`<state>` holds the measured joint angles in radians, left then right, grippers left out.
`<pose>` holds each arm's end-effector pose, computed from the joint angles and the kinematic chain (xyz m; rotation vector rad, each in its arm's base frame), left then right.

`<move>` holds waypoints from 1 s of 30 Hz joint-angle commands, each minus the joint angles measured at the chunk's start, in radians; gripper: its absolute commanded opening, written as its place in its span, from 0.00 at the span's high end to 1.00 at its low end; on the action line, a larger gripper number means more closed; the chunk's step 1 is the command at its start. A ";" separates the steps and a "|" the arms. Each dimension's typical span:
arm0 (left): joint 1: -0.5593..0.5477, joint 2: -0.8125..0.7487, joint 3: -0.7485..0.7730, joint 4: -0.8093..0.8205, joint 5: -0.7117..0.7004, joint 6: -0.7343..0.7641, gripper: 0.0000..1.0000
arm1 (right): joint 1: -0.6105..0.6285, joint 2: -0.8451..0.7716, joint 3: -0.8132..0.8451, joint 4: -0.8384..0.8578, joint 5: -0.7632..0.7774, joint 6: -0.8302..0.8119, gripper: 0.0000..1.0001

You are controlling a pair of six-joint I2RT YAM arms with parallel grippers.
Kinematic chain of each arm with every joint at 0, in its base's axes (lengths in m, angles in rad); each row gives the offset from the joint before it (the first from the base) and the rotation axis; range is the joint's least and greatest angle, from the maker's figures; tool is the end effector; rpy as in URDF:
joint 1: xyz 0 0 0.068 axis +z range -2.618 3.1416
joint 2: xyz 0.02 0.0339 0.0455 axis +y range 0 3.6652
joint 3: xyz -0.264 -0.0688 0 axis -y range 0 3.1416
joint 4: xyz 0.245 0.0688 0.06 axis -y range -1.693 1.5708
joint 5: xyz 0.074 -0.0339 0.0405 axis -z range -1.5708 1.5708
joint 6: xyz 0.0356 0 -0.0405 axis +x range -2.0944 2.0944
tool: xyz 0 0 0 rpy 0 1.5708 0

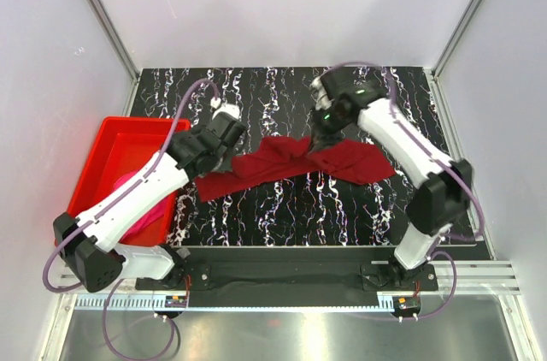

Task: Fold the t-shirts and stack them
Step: Flatten the tshirt out

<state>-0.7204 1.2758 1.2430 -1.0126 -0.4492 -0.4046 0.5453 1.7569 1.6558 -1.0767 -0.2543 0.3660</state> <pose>0.1930 -0.1489 0.3263 0.2379 2.4569 0.1228 0.3033 0.1945 0.3077 -0.3267 2.8262 0.5756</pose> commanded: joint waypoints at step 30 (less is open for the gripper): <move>0.417 0.136 0.843 0.270 -0.016 0.210 1.00 | -0.605 0.003 0.822 0.428 -0.715 0.680 1.00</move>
<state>-0.3115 1.5227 2.0472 -0.8162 -0.4648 -0.2058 -0.0578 1.9602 2.4809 -0.7563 -0.8581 1.0168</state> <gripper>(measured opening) 0.043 0.054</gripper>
